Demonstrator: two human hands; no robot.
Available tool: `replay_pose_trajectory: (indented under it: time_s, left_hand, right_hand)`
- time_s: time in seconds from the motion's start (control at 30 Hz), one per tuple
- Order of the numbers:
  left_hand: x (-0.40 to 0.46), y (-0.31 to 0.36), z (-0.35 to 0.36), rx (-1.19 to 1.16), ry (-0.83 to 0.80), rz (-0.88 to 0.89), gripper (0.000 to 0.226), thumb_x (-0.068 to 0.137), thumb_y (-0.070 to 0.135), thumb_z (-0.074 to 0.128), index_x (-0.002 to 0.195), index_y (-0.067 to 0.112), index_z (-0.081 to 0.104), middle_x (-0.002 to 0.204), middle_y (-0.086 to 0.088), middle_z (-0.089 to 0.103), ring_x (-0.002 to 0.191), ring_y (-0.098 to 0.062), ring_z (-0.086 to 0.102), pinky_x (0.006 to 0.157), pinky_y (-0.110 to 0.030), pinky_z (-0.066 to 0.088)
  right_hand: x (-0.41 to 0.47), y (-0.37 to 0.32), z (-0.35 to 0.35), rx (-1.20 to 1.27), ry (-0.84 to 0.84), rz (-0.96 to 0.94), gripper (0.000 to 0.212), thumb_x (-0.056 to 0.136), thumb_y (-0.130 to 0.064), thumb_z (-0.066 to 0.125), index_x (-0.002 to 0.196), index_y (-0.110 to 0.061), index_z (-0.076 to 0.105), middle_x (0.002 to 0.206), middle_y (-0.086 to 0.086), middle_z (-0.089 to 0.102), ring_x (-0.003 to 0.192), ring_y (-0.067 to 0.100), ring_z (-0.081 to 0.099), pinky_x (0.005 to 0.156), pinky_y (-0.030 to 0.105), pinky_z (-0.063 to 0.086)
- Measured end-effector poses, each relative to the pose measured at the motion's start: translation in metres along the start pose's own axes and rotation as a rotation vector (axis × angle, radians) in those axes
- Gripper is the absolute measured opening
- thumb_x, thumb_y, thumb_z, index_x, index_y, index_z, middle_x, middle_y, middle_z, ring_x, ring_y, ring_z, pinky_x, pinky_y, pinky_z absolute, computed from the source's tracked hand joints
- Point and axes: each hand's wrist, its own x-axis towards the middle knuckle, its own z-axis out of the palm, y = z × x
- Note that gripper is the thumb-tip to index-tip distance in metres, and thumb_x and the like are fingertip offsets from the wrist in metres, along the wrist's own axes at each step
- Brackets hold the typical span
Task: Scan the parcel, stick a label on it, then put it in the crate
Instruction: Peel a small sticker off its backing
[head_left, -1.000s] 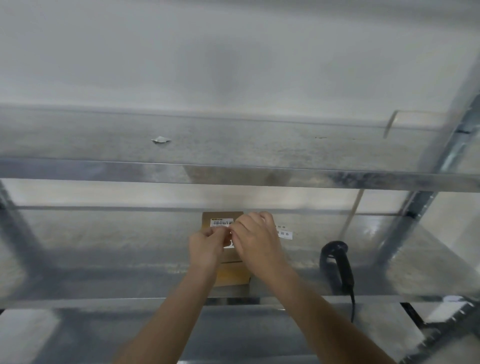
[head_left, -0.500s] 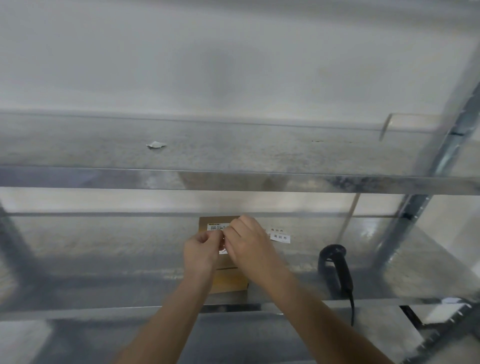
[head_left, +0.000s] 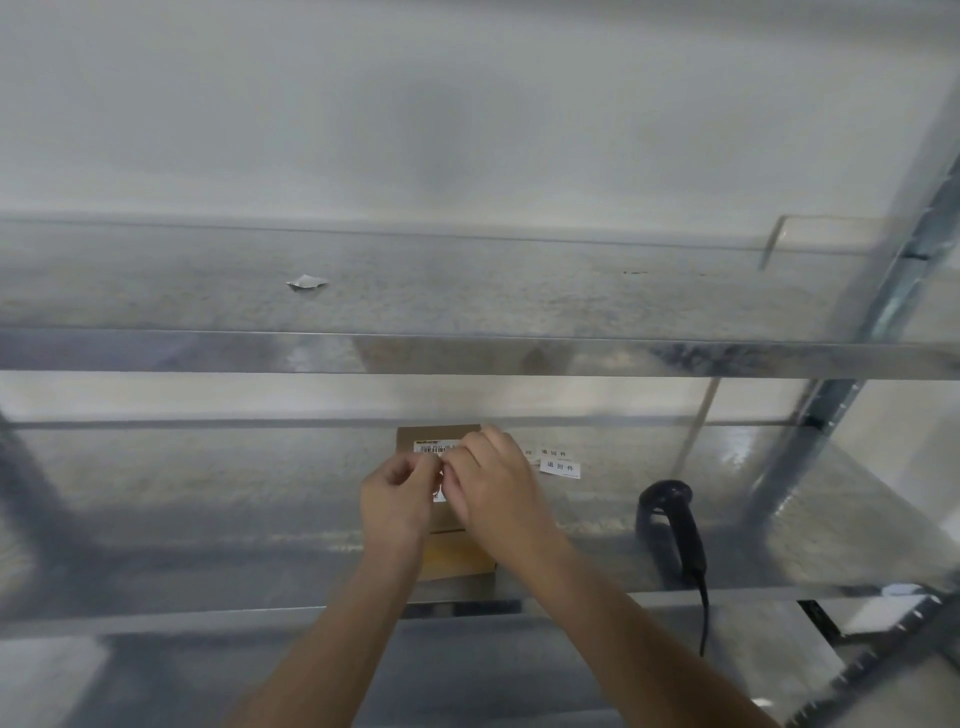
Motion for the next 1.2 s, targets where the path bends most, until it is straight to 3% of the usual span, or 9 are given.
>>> replay_pose_trajectory:
  time_s: [0.13, 0.3, 0.47, 0.57, 0.63, 0.87, 1.0, 1.13, 1.2]
  left_hand:
    - [0.001, -0.001, -0.005, -0.067, -0.056, -0.01, 0.016, 0.082, 0.005, 0.059, 0.073, 0.003, 0.071, 0.066, -0.006, 0.068, 0.065, -0.014, 0.062, 0.066, -0.023, 0.051]
    - [0.0, -0.002, -0.006, -0.045, -0.068, 0.015, 0.024, 0.085, 0.007, 0.059, 0.066, 0.017, 0.069, 0.068, -0.003, 0.07, 0.068, -0.012, 0.065, 0.065, -0.02, 0.048]
    - [0.004, -0.006, -0.006, -0.001, -0.076, 0.005, 0.022, 0.084, 0.006, 0.057, 0.069, 0.012, 0.071, 0.07, -0.005, 0.071, 0.071, -0.015, 0.066, 0.067, -0.022, 0.048]
    - [0.006, -0.008, -0.004, 0.059, -0.082, 0.047, 0.022, 0.086, 0.007, 0.054, 0.071, 0.003, 0.07, 0.069, -0.009, 0.069, 0.066, -0.016, 0.062, 0.058, -0.015, 0.047]
    - [0.008, -0.01, -0.002, 0.09, -0.078, 0.088, 0.023, 0.086, 0.007, 0.053, 0.072, -0.006, 0.066, 0.069, -0.021, 0.066, 0.062, -0.018, 0.055, 0.05, -0.01, 0.041]
    - [0.011, -0.018, 0.004, 0.147, -0.095, 0.145, 0.031, 0.093, 0.013, 0.045, 0.077, -0.009, 0.058, 0.077, -0.032, 0.06, 0.063, -0.024, 0.05, 0.059, -0.034, 0.042]
    - [0.011, -0.018, 0.005, 0.091, -0.097, 0.146, 0.031, 0.094, 0.011, 0.043, 0.075, -0.01, 0.055, 0.066, -0.021, 0.056, 0.061, -0.023, 0.05, 0.059, -0.034, 0.043]
    - [0.012, -0.018, 0.001, 0.053, -0.122, 0.16, 0.025, 0.093, 0.01, 0.047, 0.077, -0.002, 0.062, 0.068, -0.011, 0.063, 0.062, -0.014, 0.058, 0.056, -0.017, 0.046]
    - [0.014, -0.018, 0.0, 0.061, -0.107, 0.162, 0.025, 0.092, 0.011, 0.05, 0.077, -0.002, 0.064, 0.068, -0.012, 0.065, 0.062, -0.014, 0.057, 0.058, -0.021, 0.046]
  right_hand:
    - [0.001, 0.004, -0.001, 0.018, 0.03, 0.026, 0.022, 0.087, -0.02, 0.048, 0.077, -0.012, 0.066, 0.076, 0.002, 0.064, 0.075, 0.019, 0.057, 0.071, 0.029, 0.052]
    - [0.001, 0.007, 0.002, -0.057, 0.049, -0.05, 0.022, 0.088, -0.019, 0.047, 0.076, -0.011, 0.065, 0.074, 0.002, 0.062, 0.074, 0.02, 0.057, 0.072, 0.029, 0.05]
    - [-0.002, 0.015, 0.007, -0.108, 0.023, -0.167, 0.009, 0.084, -0.016, 0.061, 0.081, -0.01, 0.066, 0.077, 0.004, 0.065, 0.075, 0.021, 0.057, 0.075, 0.032, 0.053]
    - [-0.002, 0.013, 0.006, -0.108, 0.036, -0.154, 0.011, 0.084, -0.016, 0.059, 0.078, -0.01, 0.066, 0.074, 0.004, 0.063, 0.073, 0.021, 0.057, 0.073, 0.03, 0.051]
    - [-0.001, 0.012, 0.004, -0.124, 0.054, -0.152, 0.012, 0.084, -0.016, 0.058, 0.076, -0.01, 0.066, 0.072, 0.003, 0.063, 0.072, 0.02, 0.057, 0.072, 0.029, 0.051]
    - [-0.001, 0.01, 0.009, -0.129, 0.054, -0.101, 0.015, 0.086, -0.015, 0.055, 0.076, -0.011, 0.065, 0.074, 0.004, 0.065, 0.072, 0.02, 0.059, 0.074, 0.031, 0.052]
    - [0.002, 0.007, 0.013, -0.124, 0.101, -0.07, 0.02, 0.087, -0.014, 0.052, 0.071, -0.011, 0.063, 0.071, 0.004, 0.064, 0.069, 0.02, 0.057, 0.07, 0.029, 0.05]
    - [0.005, 0.009, 0.012, -0.15, 0.119, -0.102, 0.016, 0.085, -0.013, 0.057, 0.07, -0.012, 0.064, 0.069, 0.003, 0.064, 0.069, 0.02, 0.058, 0.069, 0.029, 0.049]
    - [0.005, 0.01, 0.013, -0.163, 0.118, -0.112, 0.016, 0.085, -0.013, 0.056, 0.071, -0.012, 0.064, 0.07, 0.003, 0.064, 0.069, 0.019, 0.058, 0.07, 0.029, 0.049]
